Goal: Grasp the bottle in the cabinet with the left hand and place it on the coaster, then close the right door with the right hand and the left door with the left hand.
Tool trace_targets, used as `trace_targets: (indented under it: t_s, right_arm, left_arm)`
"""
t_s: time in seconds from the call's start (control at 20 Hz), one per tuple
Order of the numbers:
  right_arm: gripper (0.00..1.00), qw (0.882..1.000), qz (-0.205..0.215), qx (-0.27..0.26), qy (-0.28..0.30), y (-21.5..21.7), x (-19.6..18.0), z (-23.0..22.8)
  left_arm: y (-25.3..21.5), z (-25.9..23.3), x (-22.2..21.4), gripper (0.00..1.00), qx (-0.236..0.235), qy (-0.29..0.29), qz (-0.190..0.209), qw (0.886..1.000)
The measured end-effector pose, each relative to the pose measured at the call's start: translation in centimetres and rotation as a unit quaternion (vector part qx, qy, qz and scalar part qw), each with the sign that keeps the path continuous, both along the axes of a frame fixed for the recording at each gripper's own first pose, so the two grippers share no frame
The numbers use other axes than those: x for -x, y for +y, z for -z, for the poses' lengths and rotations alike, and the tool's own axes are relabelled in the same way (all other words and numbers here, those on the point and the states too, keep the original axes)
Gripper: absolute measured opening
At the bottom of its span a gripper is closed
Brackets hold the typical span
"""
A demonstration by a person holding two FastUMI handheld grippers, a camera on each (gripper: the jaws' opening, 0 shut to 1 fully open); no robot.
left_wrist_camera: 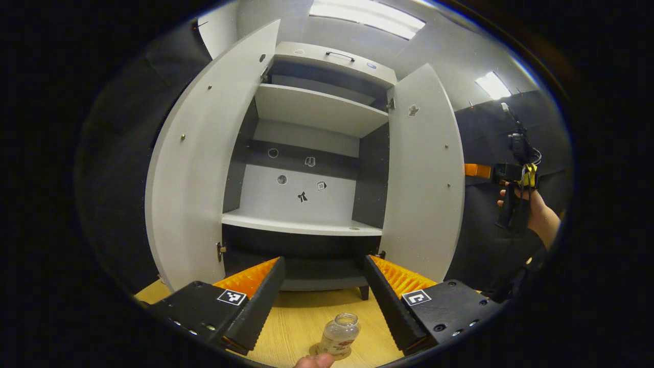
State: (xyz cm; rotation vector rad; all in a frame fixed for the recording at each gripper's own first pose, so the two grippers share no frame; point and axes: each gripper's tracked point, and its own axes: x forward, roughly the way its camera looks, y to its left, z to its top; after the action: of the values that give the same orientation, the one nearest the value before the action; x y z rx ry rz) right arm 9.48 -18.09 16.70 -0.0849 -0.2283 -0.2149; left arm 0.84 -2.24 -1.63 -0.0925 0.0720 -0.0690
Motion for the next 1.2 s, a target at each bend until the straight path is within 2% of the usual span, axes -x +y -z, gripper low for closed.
trace_targets:
  t_s: [0.05,0.1,0.25,0.35,0.6,0.65,0.7,0.75,0.8,0.85,1.0,1.1,1.15,1.2]
  right_arm:
    - [0.81,1.000,-0.007,-0.002,-0.001,0.4,0.0,0.0]
    - [0.81,1.000,-0.011,-0.003,0.001,0.8,0.0,0.2]
    - [0.80,1.000,-0.019,0.022,-0.005,3.0,0.2,0.0]
    - [0.80,0.999,-0.043,0.021,0.002,4.9,0.0,0.4]
    - [0.80,0.991,-0.127,-0.038,-0.007,11.1,-1.7,1.9]
    - [0.80,0.989,-0.142,-0.049,-0.006,12.3,-2.4,2.0]
    - [0.80,0.987,-0.148,-0.062,0.000,12.9,-3.1,2.3]
    - [0.80,0.985,-0.155,-0.071,0.008,13.4,-3.8,2.6]
    - [0.81,0.985,-0.157,-0.076,0.014,13.9,-4.3,2.9]
    - [0.81,0.985,-0.154,-0.079,0.016,13.9,-4.4,2.9]
    - [0.81,0.990,-0.130,-0.057,0.005,13.6,-3.3,2.8]
    - [0.81,0.994,-0.107,-0.031,0.005,13.0,-1.6,4.1]
    - [0.81,0.994,-0.103,-0.022,0.009,12.9,-0.5,5.0]
    - [0.81,0.995,-0.103,-0.015,0.014,12.9,0.5,6.2]
  left_arm:
    - [-0.1,0.1,0.1,0.99,0.003,0.000,0.002,1.000]
    - [-0.1,0.0,0.1,0.95,0.004,-0.003,0.002,1.000]
    - [0.2,-0.1,0.2,0.95,0.005,-0.012,0.000,1.000]
    - [0.3,0.2,0.3,0.95,0.000,-0.007,0.001,1.000]
    - [1.4,0.0,1.1,0.95,-0.007,-0.012,-0.009,1.000]
    - [1.6,-0.1,1.1,0.99,-0.008,-0.013,-0.011,1.000]
    - [1.8,-0.1,1.2,0.99,-0.007,-0.011,-0.012,1.000]
    - [1.9,-0.2,1.1,0.95,-0.005,-0.007,-0.014,1.000]
    - [2.1,-0.3,1.2,0.99,-0.003,-0.005,-0.016,1.000]
    - [2.3,-0.4,1.2,0.95,0.000,-0.004,-0.019,1.000]
    - [2.8,-0.8,1.5,0.95,0.005,-0.004,-0.029,1.000]
    - [3.1,-1.2,1.6,0.95,0.005,-0.008,-0.032,0.999]
    - [3.1,-1.4,1.6,0.99,0.004,-0.011,-0.032,0.999]
    - [3.3,-1.6,1.6,0.95,0.003,-0.012,-0.033,0.999]
